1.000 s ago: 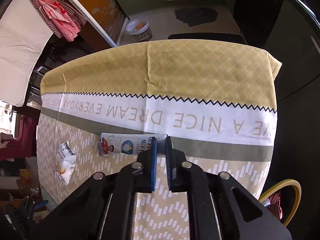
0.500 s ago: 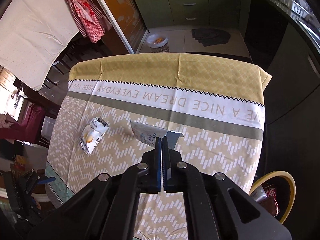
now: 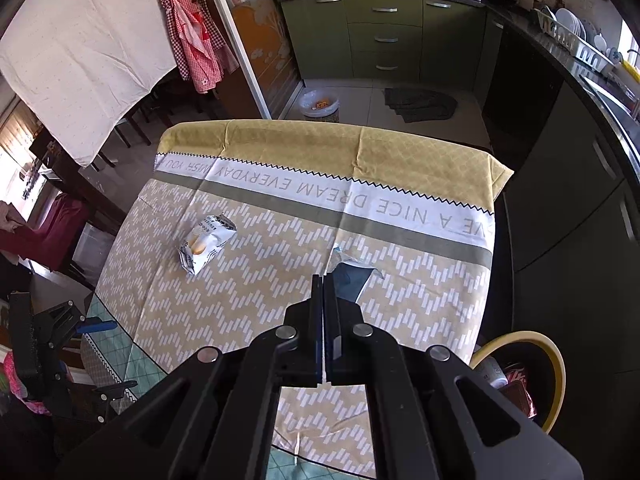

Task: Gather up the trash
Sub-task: 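Carry the toothpaste tube over the bin and open the right gripper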

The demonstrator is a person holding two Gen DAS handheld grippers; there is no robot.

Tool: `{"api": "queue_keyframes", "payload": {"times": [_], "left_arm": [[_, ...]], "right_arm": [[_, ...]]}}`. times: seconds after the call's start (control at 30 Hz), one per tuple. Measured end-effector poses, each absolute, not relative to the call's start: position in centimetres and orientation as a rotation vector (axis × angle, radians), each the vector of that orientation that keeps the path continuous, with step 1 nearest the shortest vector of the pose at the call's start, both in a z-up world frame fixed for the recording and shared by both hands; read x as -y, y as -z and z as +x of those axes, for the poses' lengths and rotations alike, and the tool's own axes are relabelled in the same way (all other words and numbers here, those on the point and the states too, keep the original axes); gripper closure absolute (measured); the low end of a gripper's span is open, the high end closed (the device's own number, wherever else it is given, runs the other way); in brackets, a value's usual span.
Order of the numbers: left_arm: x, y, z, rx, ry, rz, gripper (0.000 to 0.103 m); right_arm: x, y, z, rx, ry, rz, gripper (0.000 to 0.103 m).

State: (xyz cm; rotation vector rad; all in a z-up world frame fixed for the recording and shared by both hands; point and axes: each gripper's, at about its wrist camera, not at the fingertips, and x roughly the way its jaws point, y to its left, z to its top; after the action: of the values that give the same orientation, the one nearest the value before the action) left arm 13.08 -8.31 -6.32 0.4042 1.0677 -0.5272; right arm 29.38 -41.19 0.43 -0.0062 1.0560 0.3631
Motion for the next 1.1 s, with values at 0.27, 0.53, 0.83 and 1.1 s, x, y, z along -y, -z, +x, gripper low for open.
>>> {"api": "queue_keyframes", "payload": {"times": [0.27,0.53,0.83,1.1], "left_arm": [[8.9,5.9,12.7,-1.056,0.529,0.421,0.032],[10.1,5.7,12.4,-1.049,0.545,0.453,0.032],[12.6,5.4,12.0,-1.034,0.584,0.491,0.032],[14.7,5.1,11.6,-1.019,0.610,0.520,0.032]], "right_arm": [[43.4,-1.3,27.4,-1.038,-0.359,0.027,0.102],[46.8,-1.9,25.2,-1.022,-0.316,0.061,0.102],[54.9,-2.5,21.1,-0.984,-0.185,0.156,0.102],[61.8,0.8,19.0,-1.021,-0.079,0.265,0.102]]}}
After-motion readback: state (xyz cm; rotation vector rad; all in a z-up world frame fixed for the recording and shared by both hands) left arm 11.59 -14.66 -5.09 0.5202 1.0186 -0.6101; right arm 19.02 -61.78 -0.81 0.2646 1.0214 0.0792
